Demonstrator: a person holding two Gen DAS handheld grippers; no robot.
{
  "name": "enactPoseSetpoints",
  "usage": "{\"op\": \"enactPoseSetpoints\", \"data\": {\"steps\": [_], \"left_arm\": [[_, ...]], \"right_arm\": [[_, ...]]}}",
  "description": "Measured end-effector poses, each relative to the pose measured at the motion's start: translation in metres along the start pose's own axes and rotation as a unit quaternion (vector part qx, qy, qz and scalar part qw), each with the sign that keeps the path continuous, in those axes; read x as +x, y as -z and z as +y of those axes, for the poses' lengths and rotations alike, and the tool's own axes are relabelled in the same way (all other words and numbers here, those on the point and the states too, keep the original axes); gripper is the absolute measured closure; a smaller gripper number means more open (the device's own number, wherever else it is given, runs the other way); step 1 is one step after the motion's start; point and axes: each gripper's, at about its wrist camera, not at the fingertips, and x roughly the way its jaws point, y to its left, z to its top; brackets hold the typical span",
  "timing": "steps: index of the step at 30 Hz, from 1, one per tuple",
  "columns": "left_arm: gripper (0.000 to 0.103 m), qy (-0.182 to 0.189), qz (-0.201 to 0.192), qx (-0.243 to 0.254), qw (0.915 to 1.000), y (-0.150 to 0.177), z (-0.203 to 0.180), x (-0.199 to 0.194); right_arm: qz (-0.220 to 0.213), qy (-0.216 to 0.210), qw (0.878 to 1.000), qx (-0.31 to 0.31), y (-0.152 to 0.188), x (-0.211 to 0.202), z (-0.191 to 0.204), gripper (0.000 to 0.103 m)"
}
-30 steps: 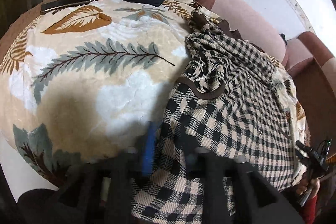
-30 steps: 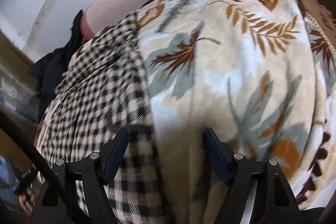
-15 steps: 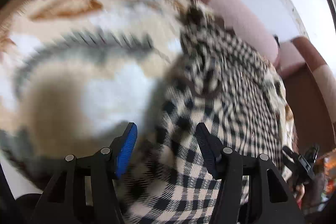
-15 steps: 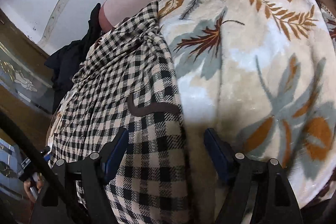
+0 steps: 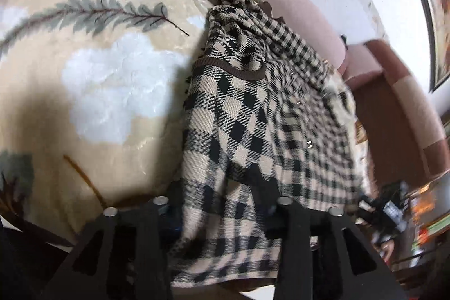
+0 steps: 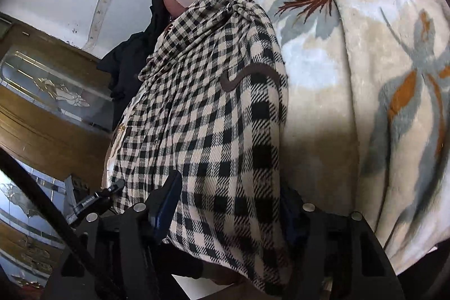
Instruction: Fold large clothes
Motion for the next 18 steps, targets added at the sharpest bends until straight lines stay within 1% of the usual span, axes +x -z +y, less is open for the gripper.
{"op": "enactPoseSetpoints", "data": {"steps": [2,4,6,7,8,9,10,11,12,13,14,18], "left_arm": [[0.058,0.002,-0.004,-0.001,1.0000,0.003,0.001,-0.002],[0.057,-0.008,-0.010,0.008,0.9999,0.006,-0.003,-0.002],[0.057,-0.033,-0.014,0.022,0.9991,0.009,-0.013,0.001],[0.057,-0.048,-0.014,0.030,0.9983,0.011,-0.017,0.002],[0.061,-0.069,-0.012,0.040,0.9967,0.012,-0.023,0.004],[0.079,-0.092,-0.012,0.047,0.9946,0.012,-0.025,0.004],[0.088,-0.117,-0.010,0.054,0.9917,0.012,-0.029,0.005],[0.092,-0.125,-0.006,0.056,0.9905,0.011,-0.031,0.005],[0.094,-0.121,-0.008,0.048,0.9914,0.010,-0.031,0.002],[0.095,-0.114,-0.012,0.039,0.9926,0.009,-0.031,-0.003],[0.095,-0.109,-0.017,0.035,0.9933,0.009,-0.032,-0.009],[0.095,-0.085,-0.040,0.034,0.9950,0.015,-0.042,-0.042]], "right_arm": [[0.002,0.012,1.000,-0.013,0.004,0.002,0.005,0.037],[0.001,0.026,0.999,-0.024,0.010,0.003,0.009,0.037],[-0.006,0.052,0.998,-0.040,0.016,0.007,0.017,0.037],[-0.012,0.071,0.996,-0.049,0.019,0.008,0.022,0.038],[-0.019,0.093,0.994,-0.057,0.022,0.011,0.026,0.041],[-0.025,0.116,0.991,-0.063,0.024,0.013,0.031,0.050],[-0.029,0.141,0.987,-0.072,0.028,0.014,0.034,0.061],[-0.030,0.156,0.984,-0.078,0.028,0.013,0.035,0.068],[-0.028,0.161,0.983,-0.080,0.027,0.012,0.036,0.085],[-0.026,0.152,0.985,-0.073,0.025,0.010,0.033,0.093],[-0.026,0.125,0.990,-0.054,0.021,0.003,0.028,0.094],[-0.039,0.071,0.996,-0.029,0.018,-0.030,0.019,0.095]]}}
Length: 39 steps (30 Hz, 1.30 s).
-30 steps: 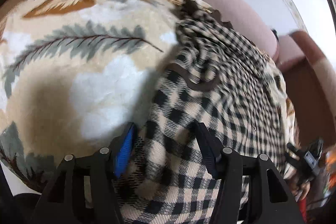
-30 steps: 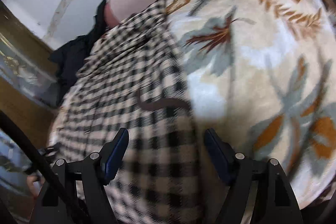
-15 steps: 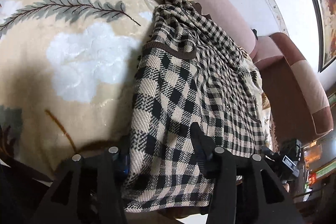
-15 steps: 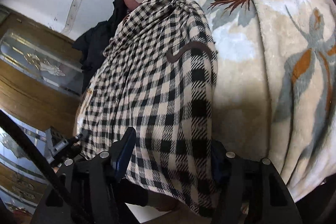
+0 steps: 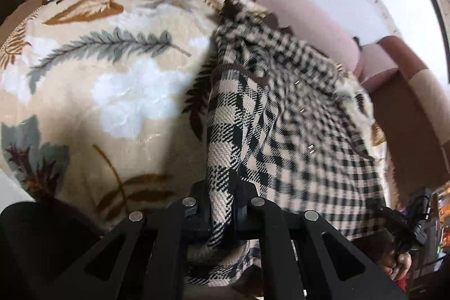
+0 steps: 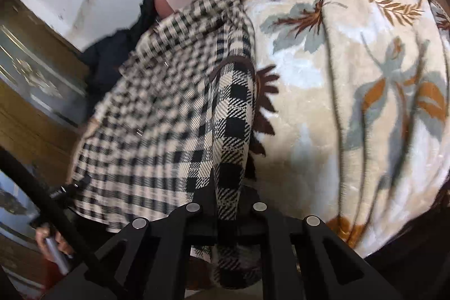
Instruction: Fold large clothes
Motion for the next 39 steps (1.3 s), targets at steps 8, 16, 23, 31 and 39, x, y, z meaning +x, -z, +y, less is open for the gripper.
{"op": "enactPoseSetpoints", "data": {"steps": [8,16,23,31,39], "left_arm": [[0.095,0.009,0.019,0.013,0.9997,0.054,-0.010,-0.038],[0.095,0.020,0.006,0.023,0.9995,0.034,-0.020,-0.043],[0.096,0.021,-0.052,0.039,0.9977,-0.060,-0.040,-0.037],[0.095,0.000,-0.061,-0.002,0.9981,-0.172,-0.044,0.038],[0.095,-0.028,-0.047,-0.032,0.9980,-0.243,-0.039,0.131]], "right_arm": [[0.028,-0.040,0.999,-0.005,0.028,-0.038,-0.004,0.095],[0.024,-0.046,0.998,-0.024,0.004,-0.034,0.008,0.095],[-0.028,-0.031,0.995,-0.091,-0.082,-0.020,0.061,0.095],[-0.071,-0.003,0.996,-0.052,-0.200,0.041,0.073,0.095],[-0.069,0.037,0.997,0.000,-0.281,0.121,0.029,0.094]]}}
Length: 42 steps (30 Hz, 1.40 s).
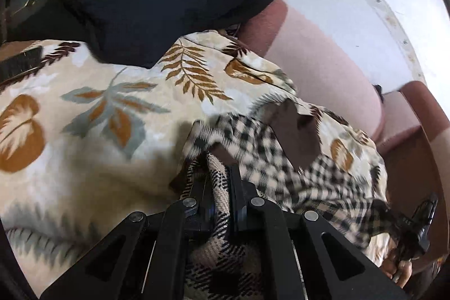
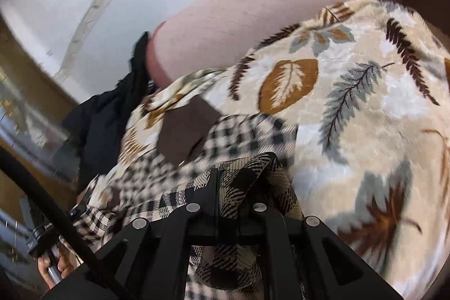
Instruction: Fold large clothes
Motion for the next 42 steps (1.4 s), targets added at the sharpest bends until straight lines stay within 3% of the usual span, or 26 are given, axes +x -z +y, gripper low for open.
{"op": "enactPoseSetpoints", "data": {"steps": [7,9,10,11,12,16,18,24,28,30,34,37,39,42], "left_arm": [[0.093,0.017,-0.002,0.010,0.9998,-0.013,0.001,0.042],[0.085,0.040,-0.003,-0.003,0.9992,-0.020,0.004,0.042],[0.080,0.058,-0.006,-0.015,0.9982,-0.023,0.007,0.040],[0.064,0.073,-0.012,-0.028,0.9969,-0.026,0.011,0.038],[0.048,0.086,-0.023,-0.043,0.9951,-0.028,0.014,0.035],[0.036,0.116,-0.062,-0.093,0.9870,-0.038,0.028,0.019],[0.033,0.120,-0.066,-0.110,0.9845,-0.042,0.032,0.013],[0.033,0.075,-0.084,-0.096,0.9890,-0.041,0.029,-0.005],[0.032,0.048,-0.087,-0.051,0.9938,-0.031,0.019,-0.021],[0.032,0.033,-0.077,-0.019,0.9963,-0.019,0.012,-0.025],[0.032,0.028,-0.041,0.034,0.9982,0.008,-0.001,-0.024],[0.032,0.010,-0.010,0.078,0.9969,0.028,-0.010,-0.012],[0.032,-0.008,0.012,0.092,0.9957,0.038,-0.009,0.001],[0.032,-0.011,0.027,0.082,0.9962,0.040,-0.002,0.010]], "right_arm": [[0.035,-0.031,0.997,0.054,-0.022,0.053,-0.035,0.090],[0.030,-0.045,0.996,0.068,-0.029,0.060,-0.039,0.087],[0.027,-0.053,0.995,0.075,-0.031,0.062,-0.041,0.082],[0.024,-0.066,0.994,0.086,-0.035,0.065,-0.045,0.077],[0.022,-0.072,0.993,0.093,-0.036,0.067,-0.047,0.063],[-0.016,-0.091,0.986,0.139,-0.039,0.063,-0.060,0.026],[-0.032,-0.090,0.983,0.154,-0.041,0.056,-0.066,0.023],[-0.084,-0.065,0.984,0.143,-0.049,0.020,-0.057,0.022],[-0.100,-0.035,0.993,0.044,-0.044,-0.004,-0.007,0.022],[-0.080,-0.032,0.996,-0.018,-0.030,-0.001,0.025,0.023],[0.013,-0.063,0.988,-0.142,0.017,0.019,0.084,0.050],[0.056,-0.075,0.977,-0.193,0.056,0.029,0.107,0.050],[0.066,-0.044,0.971,-0.224,0.076,0.042,0.122,0.050],[0.063,0.001,0.973,-0.221,0.068,0.074,0.127,0.050]]}}
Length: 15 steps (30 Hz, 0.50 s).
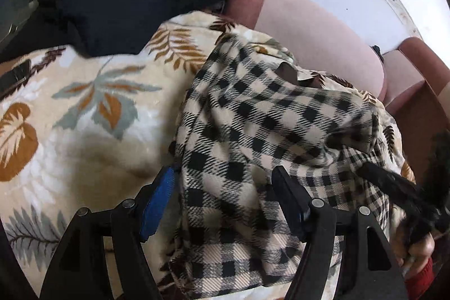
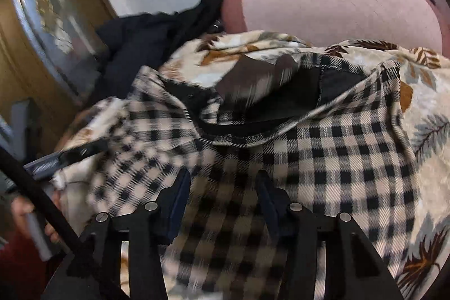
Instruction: Fold large clothes
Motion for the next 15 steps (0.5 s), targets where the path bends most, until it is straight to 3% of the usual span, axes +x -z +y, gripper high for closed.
{"op": "enactPoseSetpoints", "data": {"steps": [3,8,11,13,15], "left_arm": [[0.032,0.006,-0.004,-0.021,0.9998,-0.006,0.011,-0.004],[0.032,-0.013,-0.026,-0.022,0.9993,-0.013,0.022,-0.017],[0.032,-0.014,-0.023,-0.023,0.9994,-0.015,0.030,-0.022],[0.032,-0.010,-0.010,-0.020,0.9997,-0.014,0.034,-0.023],[0.032,-0.013,-0.004,-0.023,0.9996,-0.012,0.040,-0.024]], "right_arm": [[0.034,0.024,0.999,0.009,-0.032,0.049,-0.010,0.050],[0.078,0.123,0.989,0.009,-0.076,0.117,-0.025,0.050],[0.076,0.172,0.982,0.006,-0.093,0.130,-0.026,0.050],[0.065,0.173,0.983,0.009,-0.098,0.118,-0.023,0.050],[0.046,0.125,0.991,0.020,-0.103,0.097,-0.015,0.050]]}}
